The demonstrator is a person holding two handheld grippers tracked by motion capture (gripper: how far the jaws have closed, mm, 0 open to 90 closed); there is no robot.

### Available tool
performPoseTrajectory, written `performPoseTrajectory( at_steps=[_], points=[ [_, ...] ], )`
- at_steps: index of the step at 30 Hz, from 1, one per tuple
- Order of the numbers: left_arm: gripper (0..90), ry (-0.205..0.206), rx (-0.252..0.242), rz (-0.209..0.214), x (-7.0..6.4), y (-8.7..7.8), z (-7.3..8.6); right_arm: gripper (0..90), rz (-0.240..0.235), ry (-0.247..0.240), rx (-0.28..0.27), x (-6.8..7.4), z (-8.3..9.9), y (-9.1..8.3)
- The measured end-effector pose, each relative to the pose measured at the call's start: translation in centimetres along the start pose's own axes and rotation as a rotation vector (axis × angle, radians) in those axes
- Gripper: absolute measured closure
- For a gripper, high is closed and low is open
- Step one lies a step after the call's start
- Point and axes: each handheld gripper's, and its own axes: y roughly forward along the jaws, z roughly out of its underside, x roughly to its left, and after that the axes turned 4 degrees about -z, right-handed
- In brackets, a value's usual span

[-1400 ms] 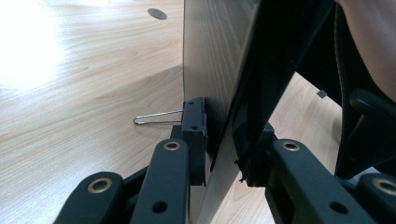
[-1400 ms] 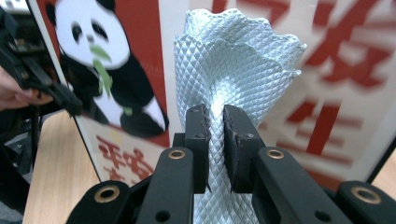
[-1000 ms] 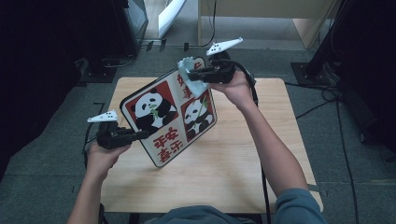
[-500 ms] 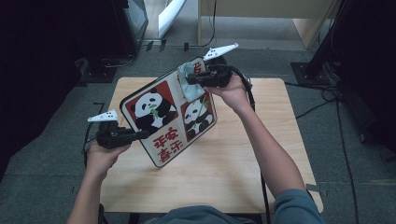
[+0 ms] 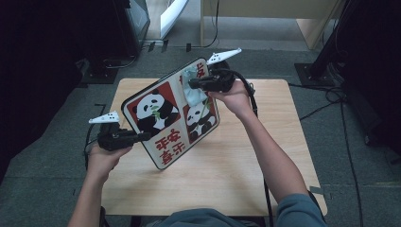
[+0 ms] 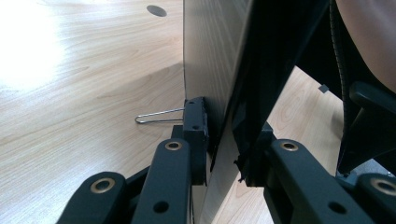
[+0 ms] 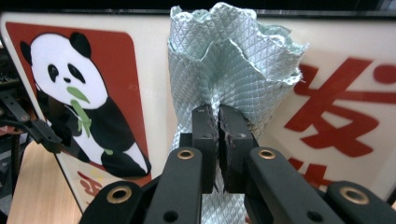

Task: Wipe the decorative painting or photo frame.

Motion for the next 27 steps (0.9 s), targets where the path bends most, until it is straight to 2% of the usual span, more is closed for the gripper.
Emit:
performPoseTrajectory(
  at_steps=[17,27],
  points=[
    [76.6,0.001,-0.001,0.001,0.0,0.0,0.0,87.1,-0.018,0.043,0.027,-0.4,2.3,0.3],
    [76.5,0.002,0.001,0.003,0.0,0.0,0.0,87.1,-0.030,0.046,0.039,-0.6,3.5,0.6]
  ],
)
